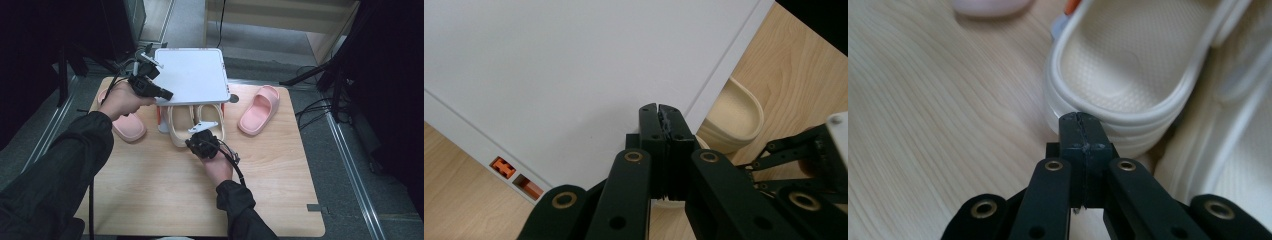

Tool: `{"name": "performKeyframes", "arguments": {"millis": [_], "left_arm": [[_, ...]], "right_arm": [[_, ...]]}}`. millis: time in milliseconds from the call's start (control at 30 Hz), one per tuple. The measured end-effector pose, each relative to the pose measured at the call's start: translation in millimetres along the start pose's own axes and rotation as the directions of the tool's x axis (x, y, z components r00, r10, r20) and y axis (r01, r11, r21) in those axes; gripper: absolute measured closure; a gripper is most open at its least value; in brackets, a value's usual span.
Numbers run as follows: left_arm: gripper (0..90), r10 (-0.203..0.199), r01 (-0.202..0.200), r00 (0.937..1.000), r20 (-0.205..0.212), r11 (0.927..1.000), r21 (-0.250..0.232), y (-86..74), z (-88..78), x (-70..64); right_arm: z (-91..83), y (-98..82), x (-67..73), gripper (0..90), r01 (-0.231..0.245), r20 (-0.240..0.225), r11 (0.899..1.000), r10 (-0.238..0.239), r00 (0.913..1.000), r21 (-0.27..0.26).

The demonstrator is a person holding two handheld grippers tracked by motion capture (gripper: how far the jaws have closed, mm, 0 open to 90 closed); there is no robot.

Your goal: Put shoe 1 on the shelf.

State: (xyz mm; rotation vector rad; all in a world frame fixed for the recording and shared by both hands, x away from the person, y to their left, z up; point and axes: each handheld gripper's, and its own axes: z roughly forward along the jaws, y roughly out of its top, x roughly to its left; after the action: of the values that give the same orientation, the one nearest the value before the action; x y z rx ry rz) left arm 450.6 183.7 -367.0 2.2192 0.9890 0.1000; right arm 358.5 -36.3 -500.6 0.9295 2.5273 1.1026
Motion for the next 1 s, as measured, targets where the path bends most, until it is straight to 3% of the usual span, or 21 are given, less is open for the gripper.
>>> {"name": "performKeyframes", "arguments": {"millis": [433,567,800,1000], "left_arm": [[89.2,-0.003,0.003,1.0,0.003,1.0,0.002,0.1,-0.4,1.2],[89.2,-0.013,0.013,0.9999,0.009,0.9999,-0.006,-0.8,-0.4,2.3],[89.2,-0.017,0.017,0.9998,0.009,0.9998,-0.008,-1.0,-0.3,2.2],[89.2,-0.023,0.023,0.9997,0.012,0.9997,-0.004,-0.7,-0.4,2.8]], "right_arm": [[35.0,33.1,-14.6,90.0,-0.068,0.079,0.997,0.069,0.9945,-0.024],[40.2,36.5,-17.8,90.0,-0.083,0.049,0.996,0.084,0.9953,-0.026],[26.6,25.8,-12.3,90.0,-0.06,0.043,0.998,0.06,0.9973,-0.016],[2.4,7.0,-11.4,90.0,-0.043,0.019,0.999,0.043,0.9989,-0.022]]}}
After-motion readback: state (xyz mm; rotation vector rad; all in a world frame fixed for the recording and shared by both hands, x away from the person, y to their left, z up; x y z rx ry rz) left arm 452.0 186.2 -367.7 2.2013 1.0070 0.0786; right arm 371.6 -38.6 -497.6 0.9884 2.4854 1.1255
